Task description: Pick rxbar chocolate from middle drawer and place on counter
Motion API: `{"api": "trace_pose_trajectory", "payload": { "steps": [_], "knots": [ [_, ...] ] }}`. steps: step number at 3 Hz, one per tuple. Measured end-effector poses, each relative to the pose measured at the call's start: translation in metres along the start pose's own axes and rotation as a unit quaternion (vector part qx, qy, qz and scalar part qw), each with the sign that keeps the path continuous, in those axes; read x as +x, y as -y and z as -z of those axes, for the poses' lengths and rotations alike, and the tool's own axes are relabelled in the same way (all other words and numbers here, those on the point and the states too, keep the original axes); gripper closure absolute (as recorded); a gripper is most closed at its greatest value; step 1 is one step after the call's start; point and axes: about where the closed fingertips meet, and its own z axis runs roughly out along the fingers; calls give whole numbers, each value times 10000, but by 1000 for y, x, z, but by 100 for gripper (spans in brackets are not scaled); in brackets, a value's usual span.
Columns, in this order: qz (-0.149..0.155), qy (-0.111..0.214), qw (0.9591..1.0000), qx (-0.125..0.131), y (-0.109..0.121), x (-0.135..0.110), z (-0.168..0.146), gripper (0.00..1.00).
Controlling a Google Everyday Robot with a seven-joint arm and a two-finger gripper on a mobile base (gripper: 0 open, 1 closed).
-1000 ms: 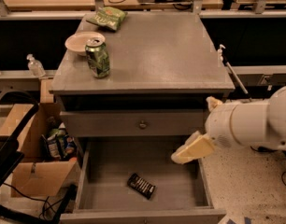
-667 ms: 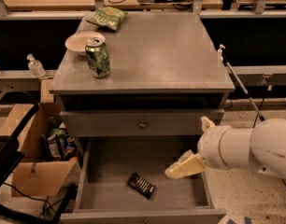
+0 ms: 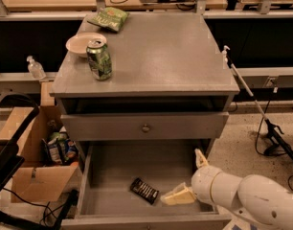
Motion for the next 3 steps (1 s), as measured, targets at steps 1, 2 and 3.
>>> {"api": "trace_pose_trajectory", "payload": {
  "steps": [1,2,3],
  "knots": [
    [-100,125,9998,-154,-6,29,-39,0],
    [-228,-196,9990,-318,-5,51,-76,0],
    [-227,-501,9978,-371,-2,52,-92,0]
  ]
}}
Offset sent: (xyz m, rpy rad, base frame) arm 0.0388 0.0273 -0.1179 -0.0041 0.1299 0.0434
